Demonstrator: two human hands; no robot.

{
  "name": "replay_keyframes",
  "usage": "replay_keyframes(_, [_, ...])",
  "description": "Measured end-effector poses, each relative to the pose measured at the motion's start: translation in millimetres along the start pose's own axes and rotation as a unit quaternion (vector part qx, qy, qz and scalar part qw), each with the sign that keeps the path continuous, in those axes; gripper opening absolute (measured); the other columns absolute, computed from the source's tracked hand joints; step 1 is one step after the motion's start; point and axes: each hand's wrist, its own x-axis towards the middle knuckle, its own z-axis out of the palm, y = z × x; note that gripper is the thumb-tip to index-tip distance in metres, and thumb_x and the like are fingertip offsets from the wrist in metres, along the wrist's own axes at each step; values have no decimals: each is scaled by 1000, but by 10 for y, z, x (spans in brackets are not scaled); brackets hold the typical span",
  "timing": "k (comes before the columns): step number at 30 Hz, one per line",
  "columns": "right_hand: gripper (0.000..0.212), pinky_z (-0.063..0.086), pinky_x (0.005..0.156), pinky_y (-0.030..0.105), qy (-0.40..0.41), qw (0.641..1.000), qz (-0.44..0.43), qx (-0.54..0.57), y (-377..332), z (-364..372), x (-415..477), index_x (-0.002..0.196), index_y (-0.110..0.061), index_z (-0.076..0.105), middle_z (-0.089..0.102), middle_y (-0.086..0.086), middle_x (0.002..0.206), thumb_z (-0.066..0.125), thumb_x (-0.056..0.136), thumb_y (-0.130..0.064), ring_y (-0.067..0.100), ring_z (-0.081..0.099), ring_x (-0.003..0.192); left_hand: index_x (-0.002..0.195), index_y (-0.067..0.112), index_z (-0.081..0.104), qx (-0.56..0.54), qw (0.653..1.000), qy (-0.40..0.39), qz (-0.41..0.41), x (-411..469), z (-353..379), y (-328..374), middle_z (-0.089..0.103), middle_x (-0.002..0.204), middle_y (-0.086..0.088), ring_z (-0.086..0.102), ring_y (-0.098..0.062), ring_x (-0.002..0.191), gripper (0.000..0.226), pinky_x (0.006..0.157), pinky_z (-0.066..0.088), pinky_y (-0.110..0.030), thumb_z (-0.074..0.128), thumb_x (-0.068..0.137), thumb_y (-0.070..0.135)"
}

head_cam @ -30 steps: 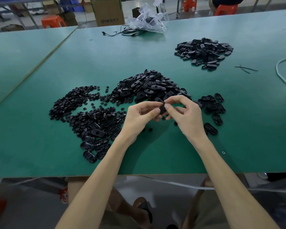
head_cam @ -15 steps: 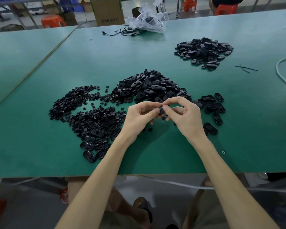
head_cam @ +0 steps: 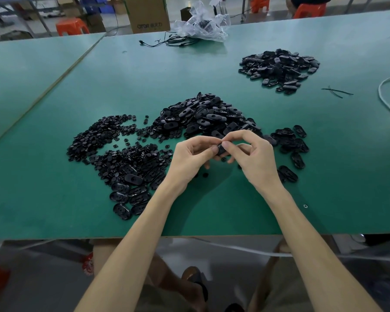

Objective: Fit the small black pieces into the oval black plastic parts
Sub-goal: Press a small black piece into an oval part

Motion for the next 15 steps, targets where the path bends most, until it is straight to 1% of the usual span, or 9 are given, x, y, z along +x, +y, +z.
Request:
replay_keyframes(3, [10,56,63,21,-3,1000,-15,-27,12,13,7,95,-19,74,72,8,104,73,97,-9,15,76,73,113,2,75,-11,1000,-1,2,4,-3,-1,79,95,-13,72,-20,79,18,62,54,-26,71,96,4])
replay_keyframes(6, [12,57,64,23,-4,999,-22,-45,27,28,17,93,-20,72,71,6,104,71,98,-9,15,76,73,115,-2,73,-22,1000,-6,2,11,-2,-7,78,95,-18,72,-21,77,19,64,56,-27,70,96,2])
replay_keyframes(11, [9,57,63,23,-5,997,-30,-64,66,30,28,95,-16,70,70,6,102,68,100,-9,15,75,72,112,-2,75,-32,999,-5,-1,18,-7,-12,76,86,-15,70,-21,70,18,63,57,-27,71,94,0])
replay_keyframes(15, [9,59,63,27,-11,997,-37,-70,69,29,25,95,-15,69,70,7,100,67,101,-9,15,76,72,112,0,75,-27,1000,0,2,12,-6,-14,79,93,-11,73,-20,77,18,64,58,-27,72,94,3])
